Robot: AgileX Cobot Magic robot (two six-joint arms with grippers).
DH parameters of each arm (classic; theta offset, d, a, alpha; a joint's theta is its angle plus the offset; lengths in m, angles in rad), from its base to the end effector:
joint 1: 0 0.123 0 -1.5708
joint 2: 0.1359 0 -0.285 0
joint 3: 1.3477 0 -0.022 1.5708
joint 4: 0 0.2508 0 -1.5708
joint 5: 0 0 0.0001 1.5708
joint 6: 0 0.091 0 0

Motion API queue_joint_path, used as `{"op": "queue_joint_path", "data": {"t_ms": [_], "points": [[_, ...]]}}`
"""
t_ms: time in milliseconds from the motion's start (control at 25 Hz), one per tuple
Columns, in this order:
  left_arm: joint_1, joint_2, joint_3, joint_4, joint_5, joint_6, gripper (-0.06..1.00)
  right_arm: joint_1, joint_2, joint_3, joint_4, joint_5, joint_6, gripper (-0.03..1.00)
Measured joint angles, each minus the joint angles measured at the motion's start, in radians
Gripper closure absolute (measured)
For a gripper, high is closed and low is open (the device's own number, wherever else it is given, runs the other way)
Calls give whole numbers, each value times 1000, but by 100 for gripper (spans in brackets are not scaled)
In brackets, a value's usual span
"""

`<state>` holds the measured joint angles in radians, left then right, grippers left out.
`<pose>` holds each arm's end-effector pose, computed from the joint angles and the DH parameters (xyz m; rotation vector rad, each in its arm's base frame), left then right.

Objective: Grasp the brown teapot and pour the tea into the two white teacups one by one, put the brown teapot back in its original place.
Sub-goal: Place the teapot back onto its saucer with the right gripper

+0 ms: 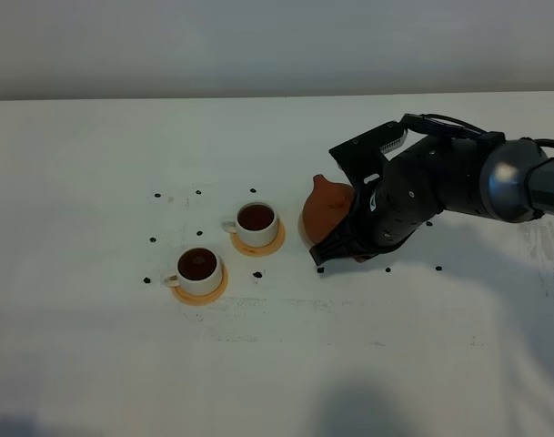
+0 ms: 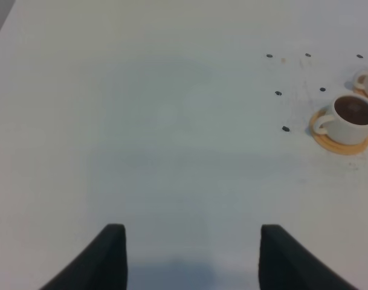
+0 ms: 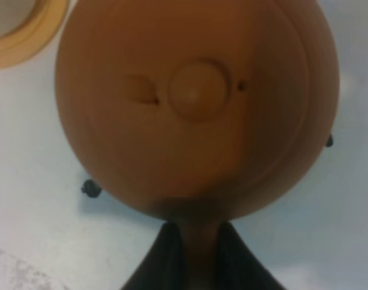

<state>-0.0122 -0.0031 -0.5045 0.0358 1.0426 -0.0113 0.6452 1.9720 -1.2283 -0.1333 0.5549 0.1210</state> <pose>-0.0051 0.0029 0.2800 -0.0005 2.0182 0.0277 0.3155 0.2295 0.1473 -0.8527 2.6402 0.0713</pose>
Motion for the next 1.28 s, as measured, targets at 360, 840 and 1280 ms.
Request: {"op": "queue_joint_path", "data": {"t_ms": [360,840,1280], "points": [[0,0,0,0,0,0,44,0,11,-1,0,-1,0,88],[0,0,0,0,0,0,44,0,14,-70,-2,82,0,78],[0,0,0,0,0,0,44,0,14,-70,-3,87,13,46]]}}
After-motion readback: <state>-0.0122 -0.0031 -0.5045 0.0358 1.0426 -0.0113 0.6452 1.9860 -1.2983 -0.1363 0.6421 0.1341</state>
